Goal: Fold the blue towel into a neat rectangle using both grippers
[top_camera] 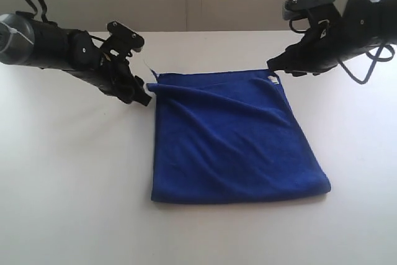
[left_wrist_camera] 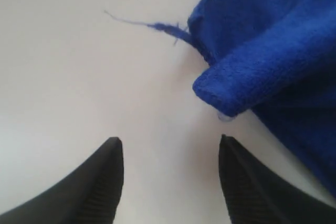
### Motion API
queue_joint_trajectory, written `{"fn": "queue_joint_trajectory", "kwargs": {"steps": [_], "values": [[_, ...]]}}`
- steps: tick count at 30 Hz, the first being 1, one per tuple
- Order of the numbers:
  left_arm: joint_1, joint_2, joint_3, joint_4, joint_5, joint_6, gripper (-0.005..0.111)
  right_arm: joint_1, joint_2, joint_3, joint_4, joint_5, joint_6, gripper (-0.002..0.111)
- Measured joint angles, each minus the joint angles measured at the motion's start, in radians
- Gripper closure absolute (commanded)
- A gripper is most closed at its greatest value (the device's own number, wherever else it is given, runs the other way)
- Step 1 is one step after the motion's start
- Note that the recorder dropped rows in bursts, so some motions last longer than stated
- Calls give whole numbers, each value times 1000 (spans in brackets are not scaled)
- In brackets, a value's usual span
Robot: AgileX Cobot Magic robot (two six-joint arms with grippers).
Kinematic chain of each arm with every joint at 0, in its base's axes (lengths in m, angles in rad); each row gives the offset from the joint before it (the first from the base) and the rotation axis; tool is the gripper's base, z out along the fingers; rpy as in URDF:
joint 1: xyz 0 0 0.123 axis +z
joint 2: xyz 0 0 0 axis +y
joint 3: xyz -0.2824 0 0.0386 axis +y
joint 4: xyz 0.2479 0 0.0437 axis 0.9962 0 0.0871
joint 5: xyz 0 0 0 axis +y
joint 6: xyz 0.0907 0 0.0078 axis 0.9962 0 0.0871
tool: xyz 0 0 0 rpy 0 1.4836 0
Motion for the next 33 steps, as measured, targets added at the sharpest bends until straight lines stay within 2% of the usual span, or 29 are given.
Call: {"fn": "queue_joint_trajectory", "kwargs": {"steps": [9,17,21,26,33], "values": [[0,29,0,0,64,-57,48,0,64,-26,100,133,-47,69],[0,24,0,0,97,-63,48,0,52,-26,155,171,-103,69],[0,-9,0,0,160,-63,48,0,30,-26,347,212,-299,69],[0,-71,0,0,170,-63,48,19,51,-42,661,256,-555,80],[0,-74,-2,-10,188,-63,48,95,175,-172,832,256,-712,91]]}}
